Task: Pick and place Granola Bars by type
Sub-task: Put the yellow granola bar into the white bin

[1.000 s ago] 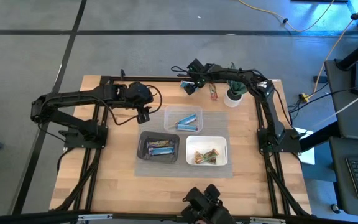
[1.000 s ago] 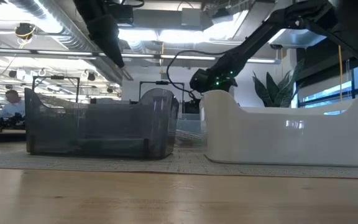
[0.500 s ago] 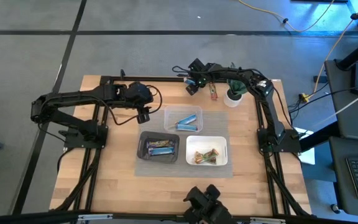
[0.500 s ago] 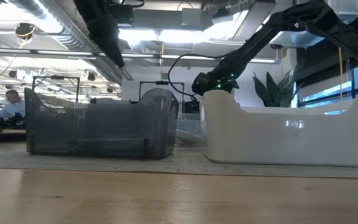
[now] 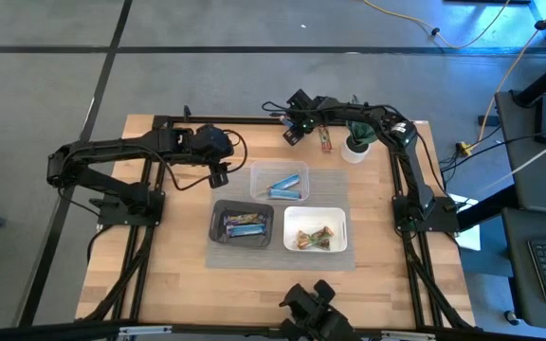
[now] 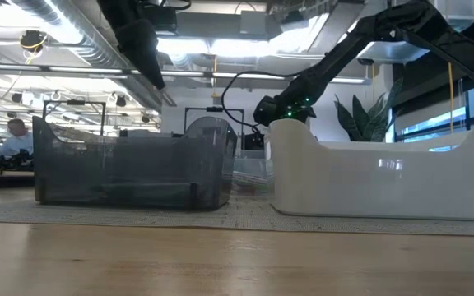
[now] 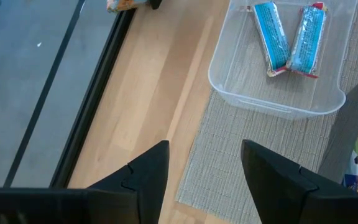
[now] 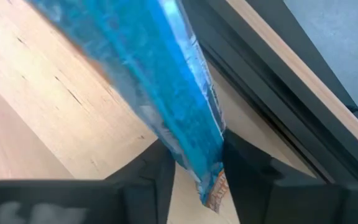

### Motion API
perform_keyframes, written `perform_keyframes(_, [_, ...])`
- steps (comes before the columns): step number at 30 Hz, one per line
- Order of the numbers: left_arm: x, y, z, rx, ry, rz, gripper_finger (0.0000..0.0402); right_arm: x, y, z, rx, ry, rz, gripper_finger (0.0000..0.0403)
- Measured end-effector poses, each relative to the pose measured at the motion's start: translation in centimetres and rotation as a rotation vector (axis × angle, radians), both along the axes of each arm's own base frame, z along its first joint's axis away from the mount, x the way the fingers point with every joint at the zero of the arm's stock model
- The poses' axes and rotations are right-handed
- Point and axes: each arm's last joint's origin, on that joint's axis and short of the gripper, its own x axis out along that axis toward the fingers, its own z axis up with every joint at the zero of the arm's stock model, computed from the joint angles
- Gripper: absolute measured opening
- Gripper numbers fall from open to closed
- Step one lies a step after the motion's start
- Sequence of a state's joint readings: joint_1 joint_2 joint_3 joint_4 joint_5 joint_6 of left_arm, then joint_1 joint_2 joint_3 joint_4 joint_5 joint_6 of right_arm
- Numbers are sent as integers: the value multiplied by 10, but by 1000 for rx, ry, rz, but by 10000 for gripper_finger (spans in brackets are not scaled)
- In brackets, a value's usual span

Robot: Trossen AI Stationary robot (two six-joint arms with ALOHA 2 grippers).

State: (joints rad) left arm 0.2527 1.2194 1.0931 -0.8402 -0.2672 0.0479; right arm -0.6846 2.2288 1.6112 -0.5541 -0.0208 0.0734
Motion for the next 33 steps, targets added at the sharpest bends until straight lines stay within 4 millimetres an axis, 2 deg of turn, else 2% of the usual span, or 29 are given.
perform_keyframes(11, [0,0,0,0,0,0,193,2,2,0,2,2,17,65])
perform_keyframes(18, [0,0,0,-1,-2,2,191,8,19,10,-24,30,91,64])
perform_keyframes(26, [0,0,0,-4,-4,6,193,13,49,55,-69,13,172,60])
perform_keyframes(33, [0,0,0,-8,-8,14,193,7,101,114,6,-44,246,68])
